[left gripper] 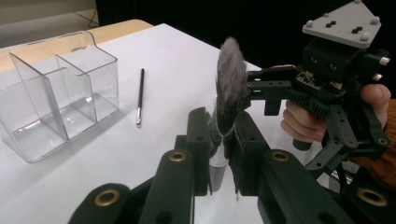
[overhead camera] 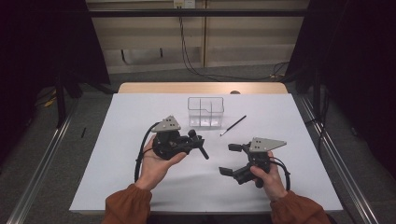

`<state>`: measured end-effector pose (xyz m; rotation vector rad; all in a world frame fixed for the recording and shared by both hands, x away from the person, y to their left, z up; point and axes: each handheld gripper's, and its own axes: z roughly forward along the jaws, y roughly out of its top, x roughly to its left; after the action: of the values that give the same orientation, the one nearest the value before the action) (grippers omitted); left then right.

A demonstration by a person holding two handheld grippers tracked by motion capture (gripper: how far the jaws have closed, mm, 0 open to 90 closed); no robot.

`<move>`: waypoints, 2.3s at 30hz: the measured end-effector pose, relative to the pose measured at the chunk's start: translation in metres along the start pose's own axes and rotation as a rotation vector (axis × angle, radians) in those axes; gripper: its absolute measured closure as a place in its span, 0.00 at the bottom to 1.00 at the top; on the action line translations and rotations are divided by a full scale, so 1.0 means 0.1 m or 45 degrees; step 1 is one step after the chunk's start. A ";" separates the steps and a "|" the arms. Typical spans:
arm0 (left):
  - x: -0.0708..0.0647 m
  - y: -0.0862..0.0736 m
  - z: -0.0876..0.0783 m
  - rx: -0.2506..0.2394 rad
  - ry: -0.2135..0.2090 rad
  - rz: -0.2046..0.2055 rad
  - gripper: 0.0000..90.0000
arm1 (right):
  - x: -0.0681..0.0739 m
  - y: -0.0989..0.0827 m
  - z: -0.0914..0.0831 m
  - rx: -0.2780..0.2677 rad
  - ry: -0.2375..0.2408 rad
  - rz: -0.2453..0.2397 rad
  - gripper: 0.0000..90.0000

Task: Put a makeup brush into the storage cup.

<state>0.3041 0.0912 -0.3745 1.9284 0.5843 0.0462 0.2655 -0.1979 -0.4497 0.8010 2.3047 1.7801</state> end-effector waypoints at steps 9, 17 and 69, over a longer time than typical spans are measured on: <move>-0.04 0.04 0.08 0.107 -0.023 0.037 0.89 | 0.01 -0.01 0.03 0.016 0.049 0.000 0.03; -0.05 0.04 0.14 0.145 -0.049 0.034 0.89 | 0.01 0.00 0.03 0.036 0.045 0.048 0.04; -0.13 0.02 0.32 0.172 -0.106 0.027 0.89 | 0.11 0.15 0.29 0.051 0.080 -0.053 0.88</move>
<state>0.3029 0.0582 -0.3830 2.0572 0.5221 -0.0613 0.2732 -0.1653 -0.4419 0.7072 2.3851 1.7717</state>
